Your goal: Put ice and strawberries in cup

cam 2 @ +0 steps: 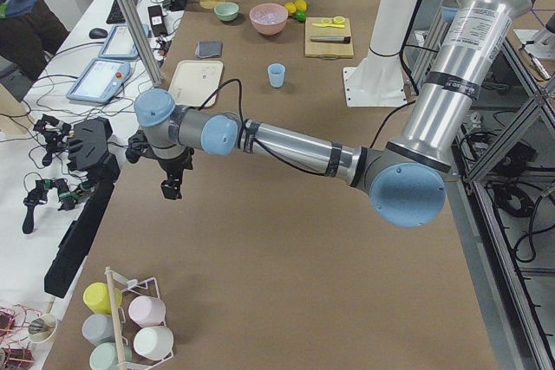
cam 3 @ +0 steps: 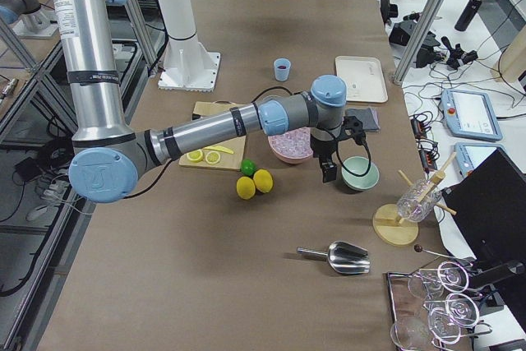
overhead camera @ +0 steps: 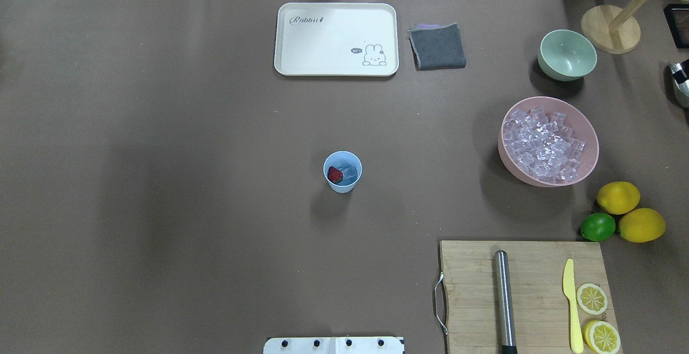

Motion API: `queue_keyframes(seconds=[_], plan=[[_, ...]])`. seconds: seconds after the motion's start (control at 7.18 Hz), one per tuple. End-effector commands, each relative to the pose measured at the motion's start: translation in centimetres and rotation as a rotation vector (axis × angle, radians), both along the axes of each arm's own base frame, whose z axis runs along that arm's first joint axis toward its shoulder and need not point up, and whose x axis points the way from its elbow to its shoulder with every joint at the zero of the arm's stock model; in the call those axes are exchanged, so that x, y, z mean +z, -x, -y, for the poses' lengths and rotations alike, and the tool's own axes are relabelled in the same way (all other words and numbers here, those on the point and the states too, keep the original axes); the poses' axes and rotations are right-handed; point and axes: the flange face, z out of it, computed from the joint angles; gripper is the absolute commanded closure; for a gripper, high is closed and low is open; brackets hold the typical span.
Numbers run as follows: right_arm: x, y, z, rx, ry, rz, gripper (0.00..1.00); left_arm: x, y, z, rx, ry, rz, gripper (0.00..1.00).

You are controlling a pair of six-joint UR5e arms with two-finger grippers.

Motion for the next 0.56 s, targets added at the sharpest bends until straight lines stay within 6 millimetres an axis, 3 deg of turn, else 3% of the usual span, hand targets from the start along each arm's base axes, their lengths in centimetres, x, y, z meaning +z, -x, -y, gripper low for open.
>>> queue_keyframes(seconds=[0.0, 0.14, 0.42], plan=[[-2.0, 0.0, -0.5, -0.001, -0.002, 0.002, 0.00, 2.5, 1.4, -1.2, -0.017, 0.023, 0.054, 0.03], [-3.4, 0.1, -1.0, -0.006, 0.008, -0.002, 0.00, 2.6, 1.7, -1.2, -0.026, 0.029, 0.055, 0.03], [-3.2, 0.8, -1.1, -0.019, 0.012, -0.011, 0.00, 3.9, 1.7, -1.3, -0.030, 0.056, 0.064, 0.03]])
